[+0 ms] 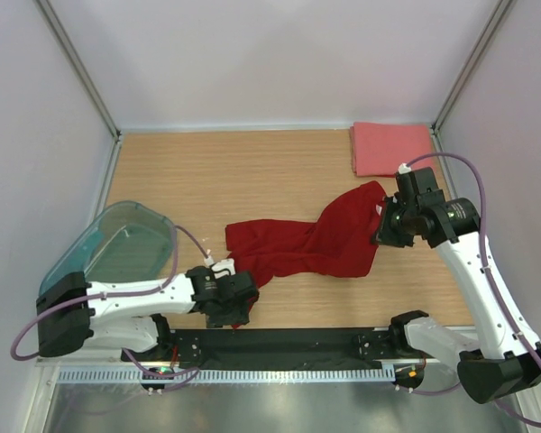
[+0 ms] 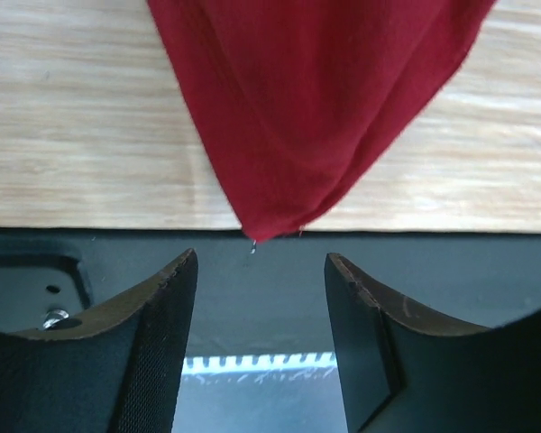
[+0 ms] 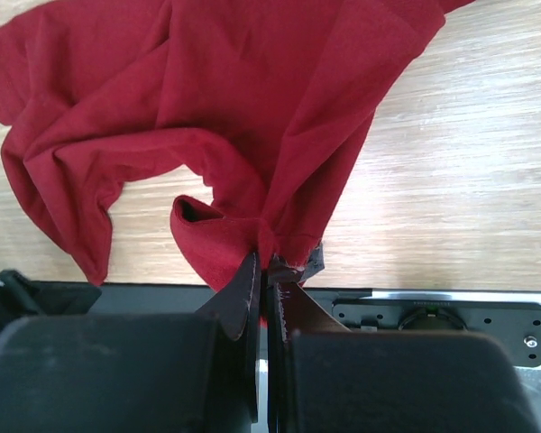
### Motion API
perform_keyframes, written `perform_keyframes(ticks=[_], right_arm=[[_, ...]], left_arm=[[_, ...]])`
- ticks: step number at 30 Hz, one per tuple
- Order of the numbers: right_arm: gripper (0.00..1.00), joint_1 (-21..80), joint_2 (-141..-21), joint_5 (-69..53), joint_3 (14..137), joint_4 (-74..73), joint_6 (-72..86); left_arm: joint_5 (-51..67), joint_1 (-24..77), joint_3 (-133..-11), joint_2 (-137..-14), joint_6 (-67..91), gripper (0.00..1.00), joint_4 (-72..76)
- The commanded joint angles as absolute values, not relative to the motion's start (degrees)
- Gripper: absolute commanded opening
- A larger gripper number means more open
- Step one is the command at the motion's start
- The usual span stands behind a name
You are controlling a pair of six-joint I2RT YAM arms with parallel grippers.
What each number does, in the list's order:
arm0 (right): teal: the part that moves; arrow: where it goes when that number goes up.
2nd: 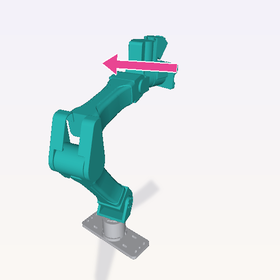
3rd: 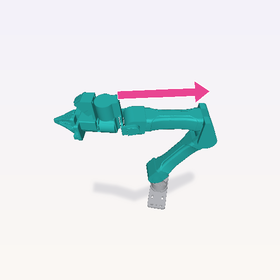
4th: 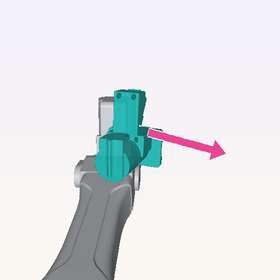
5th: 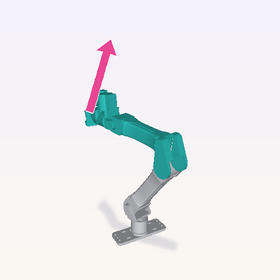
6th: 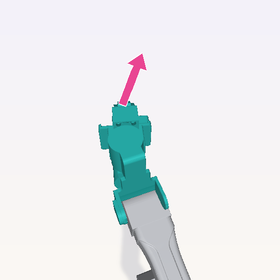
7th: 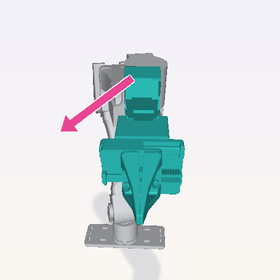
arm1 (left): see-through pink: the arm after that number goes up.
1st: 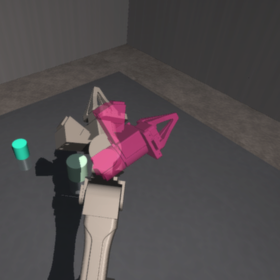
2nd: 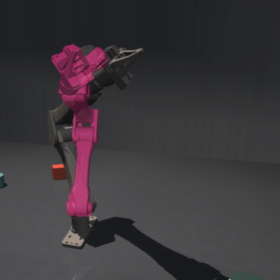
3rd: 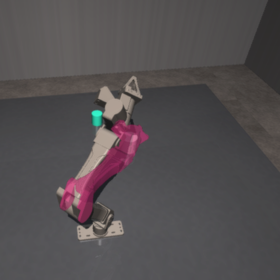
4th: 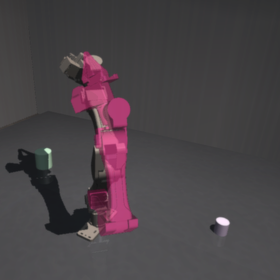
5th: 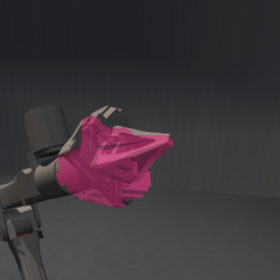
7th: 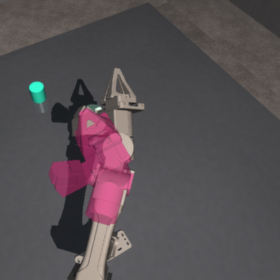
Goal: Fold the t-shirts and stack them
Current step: Flatten the tshirt out
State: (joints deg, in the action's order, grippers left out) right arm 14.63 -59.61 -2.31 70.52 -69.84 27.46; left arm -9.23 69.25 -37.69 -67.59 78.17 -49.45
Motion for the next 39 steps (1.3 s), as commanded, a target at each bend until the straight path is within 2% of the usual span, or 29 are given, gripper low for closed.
perform_keyframes(ticks=[1, 5, 14, 19, 23, 26, 27, 31, 33, 39], right_arm=[[0.01, 15.6, -58.6, -3.2, 71.2, -68.6, 26.5], [0.01, 15.8, -58.4, -3.1, 71.4, -68.6, 26.5], [0.01, 16.1, -58.0, -2.7, 71.0, -68.4, 26.2], [0.01, 16.1, -58.9, -2.2, 72.1, -68.4, 26.0], [0.01, 16.0, -59.6, -1.0, 73.5, -68.5, 26.3], [0.01, 15.9, -60.2, 1.7, 75.1, -68.4, 27.5], [0.01, 16.0, -60.5, 2.1, 75.6, -68.4, 28.1], [0.01, 15.2, -63.3, 5.3, 82.1, -66.5, 32.1], [0.01, 13.4, -66.3, 6.9, 85.8, -65.4, 33.0], [0.01, 4.1, -76.7, 6.4, 108.0, -62.2, 34.9]], left_arm=[[-10.6, 69.0, -38.2, -70.9, 80.2, 0.6, -45.2], [-10.1, 68.8, -37.1, -73.7, 80.2, 0.6, -41.9], [-10.2, 63.2, -38.3, -78.2, 73.3, 0.51, -40.7], [-6.9, 62.9, -39.0, -82.2, 72.0, 0.36, -39.3], [-6.6, 62.9, -38.6, -80.3, 71.9, 0.19, -40.1], [-7.9, 62.9, -39.6, -77.1, 71.3, 0.0, -44.1], [-8.7, 62.9, -40.3, -76.3, 70.6, 0.0, -46.1], [-17.6, 62.9, -48.5, -70.0, 67.4, 0.0, -57.6], [-21.3, 62.1, -56.6, -65.9, 65.9, 0.0, -64.7], [-34.6, 54.6, -81.2, -60.5, 52.6, 0.0, -70.6]])
